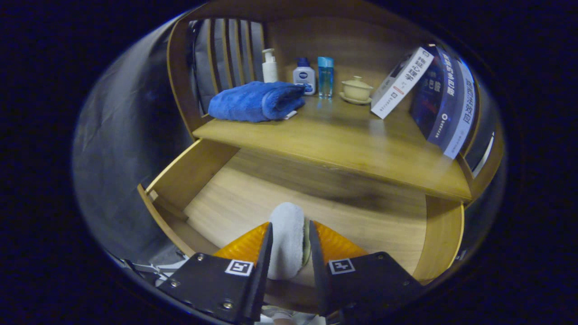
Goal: Pull open the drawer, take out the items inside it, and place them on the countertop above the cabinet.
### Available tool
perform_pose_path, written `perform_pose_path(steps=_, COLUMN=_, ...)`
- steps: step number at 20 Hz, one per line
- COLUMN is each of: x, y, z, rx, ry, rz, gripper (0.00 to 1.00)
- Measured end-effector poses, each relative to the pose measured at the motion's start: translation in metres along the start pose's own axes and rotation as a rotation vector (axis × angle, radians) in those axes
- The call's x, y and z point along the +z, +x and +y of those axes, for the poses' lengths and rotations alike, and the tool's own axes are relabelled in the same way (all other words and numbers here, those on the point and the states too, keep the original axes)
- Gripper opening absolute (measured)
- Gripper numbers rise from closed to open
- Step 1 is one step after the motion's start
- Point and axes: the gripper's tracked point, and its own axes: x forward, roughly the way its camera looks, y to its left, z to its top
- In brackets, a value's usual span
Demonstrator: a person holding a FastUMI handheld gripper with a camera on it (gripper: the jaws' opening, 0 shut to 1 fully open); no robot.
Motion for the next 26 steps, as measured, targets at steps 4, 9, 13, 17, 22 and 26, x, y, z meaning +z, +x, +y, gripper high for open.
perform_pose_path(steps=4, x=-0.010, y=0.013, z=0.005, rx=0.072, ry=0.029, rz=0.053, gripper=0.47)
perform_pose_path(steps=9, x=-0.037, y=0.043, z=0.024, rx=0.156, ry=0.083, rz=0.116, gripper=0.40)
perform_pose_path(steps=13, x=-0.006, y=0.027, z=0.042, rx=0.178, ry=0.017, rz=0.000, gripper=0.25)
perform_pose_path(steps=17, x=0.035, y=-0.001, z=0.061, rx=0.212, ry=0.001, rz=-0.135, gripper=0.25)
perform_pose_path(steps=22, x=0.112, y=-0.029, z=0.041, rx=0.137, ry=0.049, rz=-0.346, gripper=0.24)
perform_pose_path(steps=26, x=0.165, y=-0.021, z=-0.004, rx=0.020, ry=0.129, rz=-0.418, gripper=0.24)
